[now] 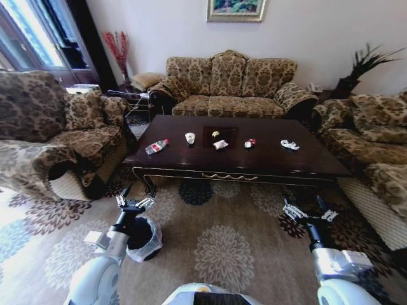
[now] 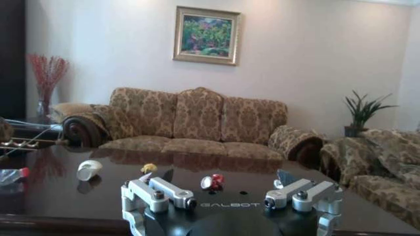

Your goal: Move to the front of the table and place the trash on the table into the trash bin.

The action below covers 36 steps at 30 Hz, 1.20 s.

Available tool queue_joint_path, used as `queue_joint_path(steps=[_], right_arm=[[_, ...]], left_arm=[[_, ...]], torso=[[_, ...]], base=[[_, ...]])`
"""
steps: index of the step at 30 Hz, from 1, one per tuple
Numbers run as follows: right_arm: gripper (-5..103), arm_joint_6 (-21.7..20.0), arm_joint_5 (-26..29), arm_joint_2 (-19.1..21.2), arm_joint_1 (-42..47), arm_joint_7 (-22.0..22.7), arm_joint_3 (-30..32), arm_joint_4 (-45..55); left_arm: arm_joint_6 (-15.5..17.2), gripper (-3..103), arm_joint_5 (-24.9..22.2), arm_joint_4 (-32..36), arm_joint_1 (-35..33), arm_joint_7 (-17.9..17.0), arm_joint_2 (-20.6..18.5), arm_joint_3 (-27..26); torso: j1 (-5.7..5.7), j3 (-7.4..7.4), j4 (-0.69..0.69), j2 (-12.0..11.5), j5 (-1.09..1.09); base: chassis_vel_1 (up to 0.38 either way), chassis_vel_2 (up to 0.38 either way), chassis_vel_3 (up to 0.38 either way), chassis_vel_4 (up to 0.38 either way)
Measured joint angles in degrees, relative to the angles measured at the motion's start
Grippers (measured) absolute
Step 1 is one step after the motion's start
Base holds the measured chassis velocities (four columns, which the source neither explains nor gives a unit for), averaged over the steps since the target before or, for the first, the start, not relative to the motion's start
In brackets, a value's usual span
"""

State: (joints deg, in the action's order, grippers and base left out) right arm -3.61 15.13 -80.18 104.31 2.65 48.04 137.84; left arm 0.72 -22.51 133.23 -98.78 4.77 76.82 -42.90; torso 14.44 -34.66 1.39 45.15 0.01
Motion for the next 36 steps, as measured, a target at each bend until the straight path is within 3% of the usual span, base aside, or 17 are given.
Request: queue_joint_path(steps=[16, 36], right_arm=[[100, -0.3, -1.5, -0.3, -0.4, 0.1, -0.4, -0.6], [100, -0.2, -2.5, -0.7, -0.5, 0.1, -1.0, -1.0]], left_arm=[[-0.5, 100, 0.4, -0.1, 0.5, -1.0, 0.0, 0.6], [-1.1, 100, 0.9, -1.9, 0.3, -0.4, 0.9, 1.0]], torso=[[0.00, 0.00, -0.02, 0.0, 0.01], [0.00, 0.00, -0.04, 0.0, -0.02]], base=[[0.014, 0.014, -0.004, -0.007], [0.210, 0.201, -0.194, -0.193]])
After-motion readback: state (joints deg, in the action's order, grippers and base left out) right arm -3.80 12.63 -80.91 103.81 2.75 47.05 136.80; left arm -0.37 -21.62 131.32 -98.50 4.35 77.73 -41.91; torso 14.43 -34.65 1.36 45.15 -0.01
